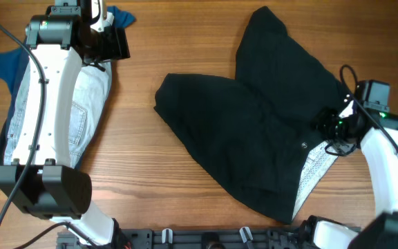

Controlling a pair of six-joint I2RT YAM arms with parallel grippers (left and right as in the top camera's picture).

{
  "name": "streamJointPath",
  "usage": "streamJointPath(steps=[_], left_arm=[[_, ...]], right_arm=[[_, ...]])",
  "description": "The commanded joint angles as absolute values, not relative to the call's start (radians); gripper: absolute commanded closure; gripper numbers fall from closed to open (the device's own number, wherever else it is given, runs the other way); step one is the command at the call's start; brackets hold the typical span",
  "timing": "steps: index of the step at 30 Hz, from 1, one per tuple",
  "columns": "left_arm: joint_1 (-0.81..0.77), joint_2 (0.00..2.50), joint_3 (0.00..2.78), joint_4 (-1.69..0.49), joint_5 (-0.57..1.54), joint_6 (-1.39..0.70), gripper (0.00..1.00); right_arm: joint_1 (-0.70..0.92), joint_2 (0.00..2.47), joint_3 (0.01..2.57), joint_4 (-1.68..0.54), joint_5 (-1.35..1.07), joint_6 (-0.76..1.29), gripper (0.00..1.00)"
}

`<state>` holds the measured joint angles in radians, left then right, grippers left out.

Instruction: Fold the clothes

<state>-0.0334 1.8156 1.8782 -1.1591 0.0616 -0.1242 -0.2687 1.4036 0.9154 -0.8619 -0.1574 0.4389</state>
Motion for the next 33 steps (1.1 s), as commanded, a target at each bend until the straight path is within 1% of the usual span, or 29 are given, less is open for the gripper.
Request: streamJointPath(steps=[1, 3, 6, 8, 10, 15, 22, 23, 25, 26, 27, 29, 30, 33], left_arm=[[-0.037, 1.816, 1.881, -1.154, 0.077, -0.109, 0.22], [-0.037, 1.818, 1.881, -1.145, 0.077, -0.108, 0.22], [-0.037, 1.820, 1.881, -1.137, 0.077, -0.108, 0.22], [-0.037, 1.820, 1.881, -1.137, 0.077, -0.108, 0.21], [-0.037, 1.822, 1.881, -1.137, 0.077, -0.108, 0.21], [-0.037, 1.827, 1.881, -1.137, 0.077, -0.108, 0.21], [-0.037, 1.835, 1.881, -1.140, 0.077, -0.108, 0.21], [-0.037, 1.835, 1.881, -1.140, 0.077, -0.108, 0.21], [-0.037, 1.835, 1.881, -1.141, 0.077, -0.108, 0.21], [-0.037, 1.835, 1.881, -1.141, 0.077, -0.108, 0.21], [-0.037, 1.835, 1.881, -1.141, 0.077, -0.108, 0.21], [-0.037, 1.835, 1.881, -1.141, 0.077, -0.108, 0.21], [-0.037, 1.835, 1.881, -1.141, 0.077, -0.108, 0.21], [-0.037, 1.835, 1.881, -1.141, 0.077, -0.108, 0.21]], right_arm=[[-0.253, 1.519, 0.920, -0.843, -0.172, 0.406, 0.34], [-0.232, 1.570, 0.920, -0.831, -0.172, 0.408, 0.41], [-0.220, 1.604, 0.920, -0.801, -0.182, 0.439, 0.62], [-0.220, 1.604, 0.921, -0.783, -0.207, 0.444, 0.71], [-0.218, 1.604, 0.920, -0.748, -0.260, 0.425, 0.77], [-0.192, 1.619, 0.903, -0.679, -0.298, 0.453, 0.86], [-0.177, 1.697, 0.869, -0.621, -0.320, 0.476, 0.89], [-0.177, 1.703, 0.869, -0.618, -0.322, 0.484, 0.86], [-0.177, 1.711, 0.869, -0.618, -0.322, 0.508, 0.72], [-0.177, 1.711, 0.868, -0.619, -0.311, 0.526, 0.63], [-0.177, 1.711, 0.868, -0.623, -0.297, 0.542, 0.48], [-0.177, 1.711, 0.868, -0.633, -0.262, 0.557, 0.07], [-0.177, 1.711, 0.868, -0.634, -0.258, 0.555, 0.00], [-0.177, 1.711, 0.868, -0.632, -0.258, 0.518, 0.00]])
